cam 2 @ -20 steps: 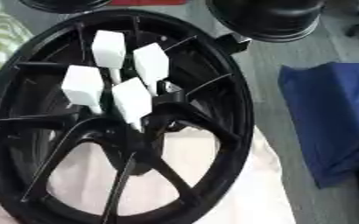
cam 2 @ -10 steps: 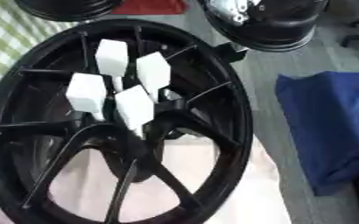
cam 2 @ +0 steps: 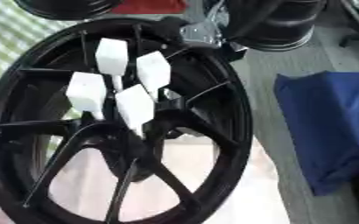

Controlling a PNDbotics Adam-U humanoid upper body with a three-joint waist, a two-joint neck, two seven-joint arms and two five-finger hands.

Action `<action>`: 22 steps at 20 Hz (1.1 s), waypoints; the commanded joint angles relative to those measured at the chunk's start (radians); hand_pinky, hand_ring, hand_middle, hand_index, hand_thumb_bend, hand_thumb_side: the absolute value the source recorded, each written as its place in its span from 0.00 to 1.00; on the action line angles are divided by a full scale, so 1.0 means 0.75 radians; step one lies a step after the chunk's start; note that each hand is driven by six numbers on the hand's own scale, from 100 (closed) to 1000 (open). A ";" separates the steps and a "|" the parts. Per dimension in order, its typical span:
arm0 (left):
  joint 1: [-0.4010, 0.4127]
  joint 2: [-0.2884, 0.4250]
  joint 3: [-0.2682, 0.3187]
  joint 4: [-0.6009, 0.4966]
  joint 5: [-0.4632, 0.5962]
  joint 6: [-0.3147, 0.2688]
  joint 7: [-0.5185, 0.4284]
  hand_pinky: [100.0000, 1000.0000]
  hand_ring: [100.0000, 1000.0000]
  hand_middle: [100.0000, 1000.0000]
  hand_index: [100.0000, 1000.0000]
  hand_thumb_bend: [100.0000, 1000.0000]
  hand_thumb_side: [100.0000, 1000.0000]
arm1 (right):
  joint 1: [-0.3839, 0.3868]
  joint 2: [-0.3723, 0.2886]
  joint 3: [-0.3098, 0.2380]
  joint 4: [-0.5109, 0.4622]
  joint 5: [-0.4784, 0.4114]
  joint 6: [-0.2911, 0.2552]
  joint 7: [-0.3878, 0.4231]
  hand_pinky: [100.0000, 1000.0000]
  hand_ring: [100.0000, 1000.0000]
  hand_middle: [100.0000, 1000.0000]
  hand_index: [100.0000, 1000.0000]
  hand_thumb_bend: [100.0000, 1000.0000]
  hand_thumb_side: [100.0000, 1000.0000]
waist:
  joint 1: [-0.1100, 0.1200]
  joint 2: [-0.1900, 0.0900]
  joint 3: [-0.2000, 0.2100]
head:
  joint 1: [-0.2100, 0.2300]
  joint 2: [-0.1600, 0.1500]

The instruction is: Pull the pin out of the wheel hub.

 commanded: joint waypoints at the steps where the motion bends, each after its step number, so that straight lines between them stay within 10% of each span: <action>1: -0.006 0.048 0.004 -0.022 0.009 0.006 -0.004 0.66 0.99 0.81 0.78 0.33 0.75 | -0.052 0.023 0.038 0.067 -0.008 0.000 0.058 0.87 0.86 0.82 0.85 0.19 0.37 | 0.007 -0.040 -0.001 | -0.003 0.008; 22: -0.019 0.020 0.003 -0.022 0.040 0.034 -0.005 0.65 0.99 0.80 0.77 0.34 0.75 | -0.029 0.084 0.112 0.285 0.009 -0.028 0.134 0.89 0.88 0.75 0.81 0.20 0.33 | -0.015 -0.019 0.032 | 0.012 0.027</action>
